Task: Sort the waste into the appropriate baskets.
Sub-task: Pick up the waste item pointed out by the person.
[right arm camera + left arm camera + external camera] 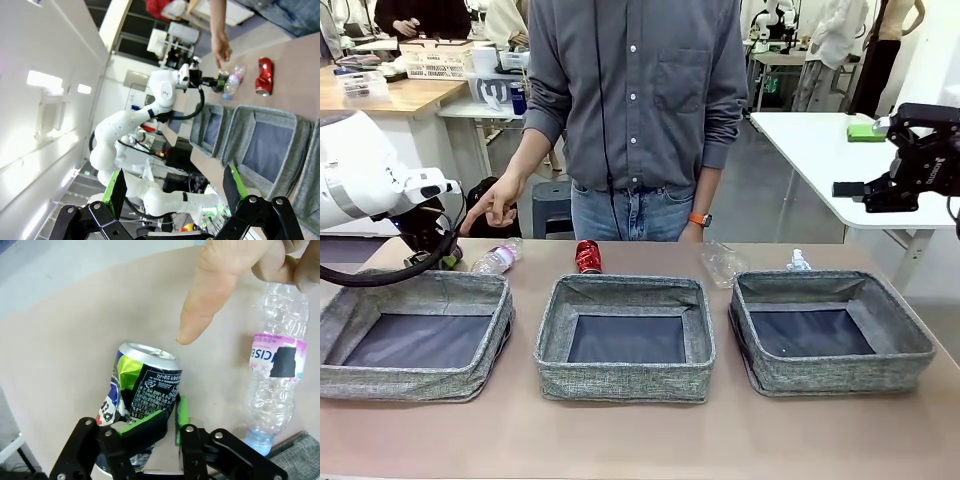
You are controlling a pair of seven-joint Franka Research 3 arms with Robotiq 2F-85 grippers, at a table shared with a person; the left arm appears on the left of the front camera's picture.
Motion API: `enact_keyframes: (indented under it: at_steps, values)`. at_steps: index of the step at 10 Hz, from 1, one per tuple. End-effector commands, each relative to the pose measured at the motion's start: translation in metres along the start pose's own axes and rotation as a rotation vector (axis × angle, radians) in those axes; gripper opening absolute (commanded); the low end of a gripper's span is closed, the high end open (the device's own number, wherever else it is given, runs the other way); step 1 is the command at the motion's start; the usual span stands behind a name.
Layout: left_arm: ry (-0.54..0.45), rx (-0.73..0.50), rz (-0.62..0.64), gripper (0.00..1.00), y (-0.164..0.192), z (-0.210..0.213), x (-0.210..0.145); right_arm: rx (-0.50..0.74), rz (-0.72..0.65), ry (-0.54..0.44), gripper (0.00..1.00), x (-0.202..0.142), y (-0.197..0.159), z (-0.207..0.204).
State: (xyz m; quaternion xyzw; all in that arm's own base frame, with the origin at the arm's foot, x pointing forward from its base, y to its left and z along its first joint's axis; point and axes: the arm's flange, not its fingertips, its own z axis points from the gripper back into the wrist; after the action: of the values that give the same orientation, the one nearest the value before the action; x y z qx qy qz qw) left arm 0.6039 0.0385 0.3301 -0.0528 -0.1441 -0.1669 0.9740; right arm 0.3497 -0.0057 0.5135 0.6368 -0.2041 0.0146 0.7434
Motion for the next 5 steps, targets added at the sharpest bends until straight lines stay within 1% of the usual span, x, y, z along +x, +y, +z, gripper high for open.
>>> enact_keyframes:
  at_steps: [1,5]
  values:
    - [0.001,0.025,0.009,0.00,-0.0057,0.0030,-0.0074,0.018,-0.011,-0.010,1.00,0.0028,0.0044,-0.0023]
    - [0.000,0.028,0.002,0.00,-0.0062,0.0059,-0.0070,0.018,-0.011,-0.010,1.00,0.0028,0.0044,-0.0023]
